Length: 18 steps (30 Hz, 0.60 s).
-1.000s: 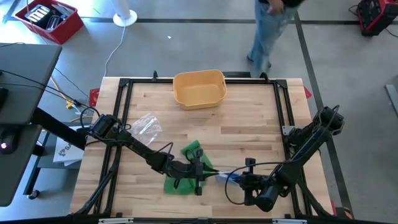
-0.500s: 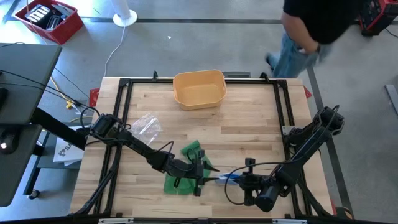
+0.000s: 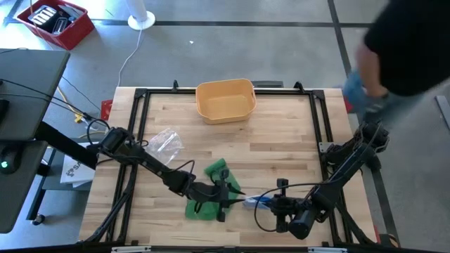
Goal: Roll bandage
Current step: Close the transparent zip bag containing the rolled blue bandage
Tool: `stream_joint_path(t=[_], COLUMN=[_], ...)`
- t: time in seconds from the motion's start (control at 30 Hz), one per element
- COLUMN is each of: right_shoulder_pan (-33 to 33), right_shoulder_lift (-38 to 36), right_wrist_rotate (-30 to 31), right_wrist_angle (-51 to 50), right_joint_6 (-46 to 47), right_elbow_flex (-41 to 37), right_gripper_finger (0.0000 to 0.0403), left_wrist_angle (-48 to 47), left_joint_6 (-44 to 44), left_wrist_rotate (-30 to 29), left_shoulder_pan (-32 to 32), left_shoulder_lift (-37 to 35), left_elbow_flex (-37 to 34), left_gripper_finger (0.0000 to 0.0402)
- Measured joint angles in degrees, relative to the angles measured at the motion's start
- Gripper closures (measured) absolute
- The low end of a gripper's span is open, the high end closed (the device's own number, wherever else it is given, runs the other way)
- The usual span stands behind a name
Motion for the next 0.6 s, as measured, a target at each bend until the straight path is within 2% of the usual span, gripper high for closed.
stream_joint_path(t=[0.17, 0.4, 0.5, 0.6], right_shoulder_pan=[-0.01, 0.01, 0.01, 0.01], right_shoulder_lift=[0.0, -0.01, -0.96, -3.16], right_wrist_rotate=[0.02, 0.88, 1.24, 1.22], right_wrist_angle=[0.13, -0.2, -0.75, -1.4], right_joint_6=[-0.3, -1.65, -1.53, -1.44], right_elbow_flex=[0.0, 0.0, 0.0, 0.0], right_gripper_finger=[0.0403, 0.0401, 0.0387, 0.0353], left_wrist_angle=[3.72, 3.06, 2.84, 2.6], left_joint_6=[2.67, 2.84, 2.84, 2.84], left_wrist_rotate=[0.03, 0.4, 0.4, 0.31], left_shoulder_pan=[0.13, 0.13, 0.13, 0.06], left_shoulder_lift=[1.12, 1.18, 1.18, 1.18], left_elbow_flex=[0.03, 0.01, 0.01, 0.01], left_gripper_finger=[0.035, 0.0393, 0.039, 0.0389])
